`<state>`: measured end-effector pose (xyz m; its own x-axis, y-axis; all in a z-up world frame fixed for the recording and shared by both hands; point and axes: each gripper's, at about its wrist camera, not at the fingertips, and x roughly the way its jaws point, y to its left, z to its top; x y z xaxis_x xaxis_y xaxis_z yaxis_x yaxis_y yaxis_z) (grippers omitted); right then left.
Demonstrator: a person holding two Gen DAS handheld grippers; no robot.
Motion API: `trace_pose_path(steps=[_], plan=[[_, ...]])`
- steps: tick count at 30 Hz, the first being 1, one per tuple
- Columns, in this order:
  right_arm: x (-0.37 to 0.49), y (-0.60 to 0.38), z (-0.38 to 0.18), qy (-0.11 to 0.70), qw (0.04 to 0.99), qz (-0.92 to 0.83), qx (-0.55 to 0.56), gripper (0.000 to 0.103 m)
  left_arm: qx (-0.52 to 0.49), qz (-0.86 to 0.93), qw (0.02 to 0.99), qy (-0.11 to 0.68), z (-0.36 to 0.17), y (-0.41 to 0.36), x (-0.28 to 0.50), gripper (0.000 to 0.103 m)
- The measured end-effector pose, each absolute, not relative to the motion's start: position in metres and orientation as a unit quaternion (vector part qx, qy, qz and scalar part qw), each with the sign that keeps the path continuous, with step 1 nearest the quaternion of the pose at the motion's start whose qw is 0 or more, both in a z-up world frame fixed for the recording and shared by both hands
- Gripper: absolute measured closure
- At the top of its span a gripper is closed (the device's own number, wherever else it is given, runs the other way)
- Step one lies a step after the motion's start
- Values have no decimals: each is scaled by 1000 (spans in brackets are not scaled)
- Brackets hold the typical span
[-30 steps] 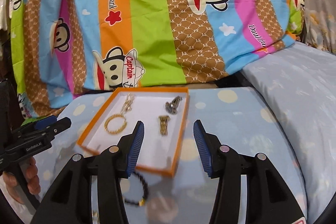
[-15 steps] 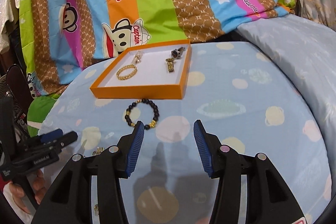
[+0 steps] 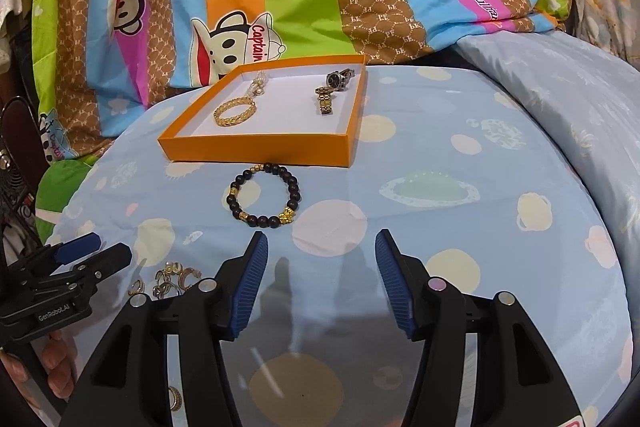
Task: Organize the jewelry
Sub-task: 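Grasp the black bead bracelet with the right tool and lift it, then grasp a silver ring with the left tool while the right tool holds the bead bracelet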
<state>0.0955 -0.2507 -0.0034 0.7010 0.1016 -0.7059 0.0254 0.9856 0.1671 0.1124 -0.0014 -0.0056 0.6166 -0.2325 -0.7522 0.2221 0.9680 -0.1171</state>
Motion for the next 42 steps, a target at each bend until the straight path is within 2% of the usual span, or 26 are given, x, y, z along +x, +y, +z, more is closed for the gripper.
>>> trace_pose_path(steps=[4,8,12,22,23,28,33,39,42], plan=[[100,-249,-4,388,917,27,87,44,-4,-128,898,421,-6,-3,113,29],[114,-239,-2,389,916,38,87,34,-5,-128,898,422,-6,-3,113,29],[135,-218,-1,395,916,44,51,31,-6,-129,897,423,-7,-2,112,29],[163,-201,-13,430,902,36,30,31,-2,-133,895,426,-9,-5,111,29],[164,-203,-14,432,900,36,33,33,-1,-133,895,427,-8,-5,112,29],[163,-205,-17,439,897,35,39,57,-1,-133,894,427,-8,-5,112,29],[158,-206,-17,439,897,35,37,88,4,-149,892,426,-7,-8,108,29],[143,-218,-15,439,897,33,48,90,28,-199,880,431,-8,-25,91,29],[133,-222,-14,439,896,32,54,96,36,-217,874,434,-9,-33,85,29]])
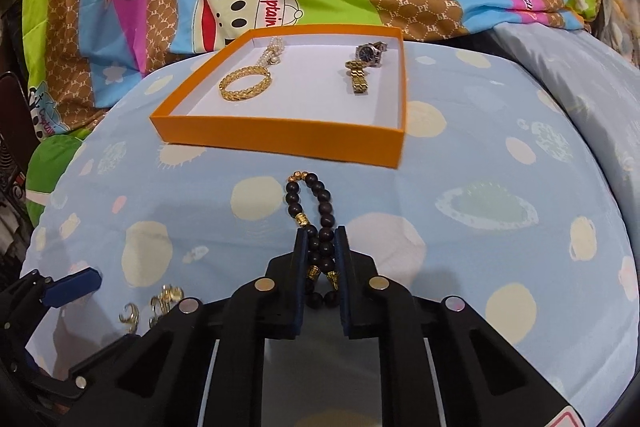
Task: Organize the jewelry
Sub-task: 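Grasp a silver ring with the left tool while the right tool holds the bead bracelet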
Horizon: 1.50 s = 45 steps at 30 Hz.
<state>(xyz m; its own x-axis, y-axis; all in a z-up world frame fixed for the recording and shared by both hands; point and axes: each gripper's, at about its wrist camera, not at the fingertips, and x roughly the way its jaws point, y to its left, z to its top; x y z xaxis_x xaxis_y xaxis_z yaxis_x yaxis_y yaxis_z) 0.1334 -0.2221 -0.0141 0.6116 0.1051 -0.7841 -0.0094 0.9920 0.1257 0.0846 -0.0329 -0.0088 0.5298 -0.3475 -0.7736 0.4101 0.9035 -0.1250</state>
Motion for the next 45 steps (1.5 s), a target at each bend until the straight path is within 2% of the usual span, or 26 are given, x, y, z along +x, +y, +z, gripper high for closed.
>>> trace_pose_path(steps=[3,7,21,24,27,36,45], plan=[[124,-225,-14,440,895,33,61,96,47,-221,873,432,-9,-39,82,31],[121,-225,-14,439,896,32,59,96,39,-216,874,434,-10,-35,86,43],[106,-221,-14,443,893,46,67,96,42,-243,871,424,-7,-41,84,47],[106,-222,-15,444,892,47,75,96,44,-257,871,416,-4,-49,84,59],[107,-223,-15,445,891,48,80,96,53,-269,871,408,-2,-59,81,61],[108,-225,-14,446,890,47,85,96,49,-283,856,430,-10,-68,88,80],[108,-227,-13,444,890,47,90,96,42,-286,857,428,-8,-66,87,80]])
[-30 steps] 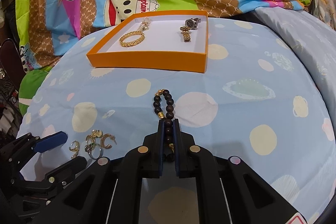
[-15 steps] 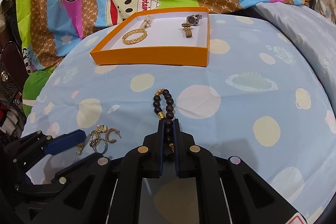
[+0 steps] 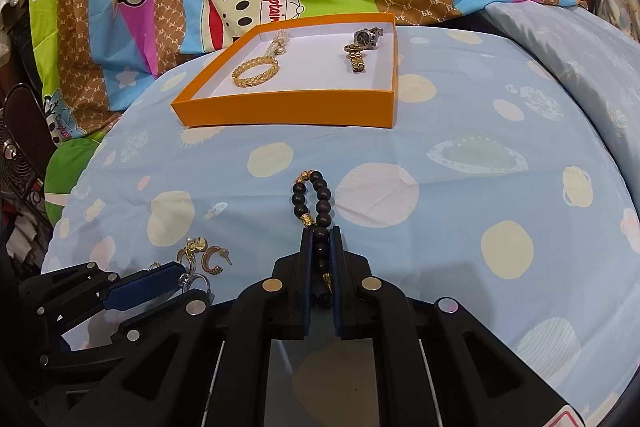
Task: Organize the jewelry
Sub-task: 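Grasp a silver ring with the left tool while the right tool holds the bead bracelet, then carry ring and bead bracelet into the orange box and open both tools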
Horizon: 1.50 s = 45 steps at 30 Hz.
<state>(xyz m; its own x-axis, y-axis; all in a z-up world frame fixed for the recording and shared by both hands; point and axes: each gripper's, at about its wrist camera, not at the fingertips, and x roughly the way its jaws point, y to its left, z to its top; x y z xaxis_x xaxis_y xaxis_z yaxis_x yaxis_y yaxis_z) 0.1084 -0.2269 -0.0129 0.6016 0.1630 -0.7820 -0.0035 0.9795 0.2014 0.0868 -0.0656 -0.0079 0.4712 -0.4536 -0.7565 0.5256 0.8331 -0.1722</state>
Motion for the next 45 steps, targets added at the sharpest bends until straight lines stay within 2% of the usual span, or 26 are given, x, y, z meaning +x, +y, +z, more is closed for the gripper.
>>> trace_pose_path(steps=[11,16,27,37,45], plan=[[99,-228,4,415,903,60,92,96,19,-287,868,405,11,-50,79,80],[95,-234,29,387,914,66,100,96,9,-278,873,400,25,-39,86,80],[157,-250,74,352,928,64,102,96,9,-242,898,367,73,-30,169,80],[231,-250,21,413,901,64,119,96,13,-225,894,387,39,-63,248,80],[236,-244,-5,424,900,50,93,93,27,-213,889,405,10,-70,260,79]])
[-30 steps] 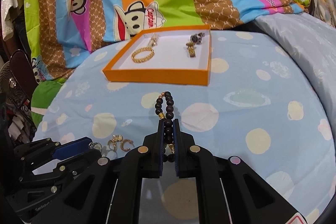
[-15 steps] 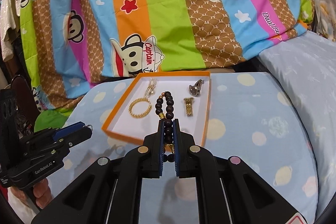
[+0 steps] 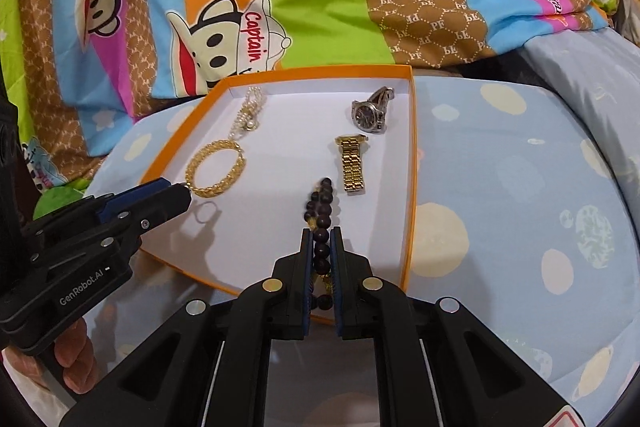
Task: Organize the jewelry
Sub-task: 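Carry ring and bead bracelet into the orange box and open both tools, then grasp a gold hoop earring with the right tool while the left tool grasps another gold earring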
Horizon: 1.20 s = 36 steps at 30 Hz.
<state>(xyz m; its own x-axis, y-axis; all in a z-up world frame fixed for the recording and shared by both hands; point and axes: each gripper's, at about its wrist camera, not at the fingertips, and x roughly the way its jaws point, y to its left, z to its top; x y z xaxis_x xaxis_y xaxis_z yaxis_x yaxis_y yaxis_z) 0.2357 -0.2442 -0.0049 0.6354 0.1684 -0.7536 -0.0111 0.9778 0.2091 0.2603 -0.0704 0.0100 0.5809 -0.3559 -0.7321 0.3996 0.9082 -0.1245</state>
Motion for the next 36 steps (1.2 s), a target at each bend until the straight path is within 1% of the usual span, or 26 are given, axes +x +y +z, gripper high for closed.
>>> trace_pose_path(steps=[1,2,3,4,5,10,13,17,18,21,26,30,33,36], plan=[[235,-244,-4,422,901,48,91,91,26,-212,888,408,8,-70,261,79],[233,-245,-3,417,903,45,89,84,25,-208,888,410,6,-69,261,78],[232,-246,-2,413,906,43,89,73,25,-202,888,412,6,-68,262,68],[229,-247,3,401,910,41,91,70,24,-197,890,411,6,-67,262,52],[227,-247,7,392,915,38,90,66,16,-191,895,403,9,-63,261,50],[204,-248,42,345,935,27,75,64,-24,-182,910,373,40,-40,249,50],[180,-247,57,329,941,29,74,60,-41,-175,916,359,58,-22,232,50],[142,-240,64,323,944,33,62,59,-25,-168,923,346,71,-3,195,49],[133,-238,63,324,943,37,61,58,-18,-167,923,345,70,-1,185,47],[109,-230,51,335,939,51,64,58,-4,-173,917,359,59,5,156,42],[87,-210,21,367,926,74,47,58,8,-195,896,398,24,3,113,41],[83,-192,4,389,916,99,24,58,25,-213,879,425,1,-8,94,41],[85,-180,-5,402,909,109,1,59,45,-215,876,430,-7,-14,87,41],[86,-180,-7,407,906,119,6,59,51,-217,876,429,-7,-16,86,41]])
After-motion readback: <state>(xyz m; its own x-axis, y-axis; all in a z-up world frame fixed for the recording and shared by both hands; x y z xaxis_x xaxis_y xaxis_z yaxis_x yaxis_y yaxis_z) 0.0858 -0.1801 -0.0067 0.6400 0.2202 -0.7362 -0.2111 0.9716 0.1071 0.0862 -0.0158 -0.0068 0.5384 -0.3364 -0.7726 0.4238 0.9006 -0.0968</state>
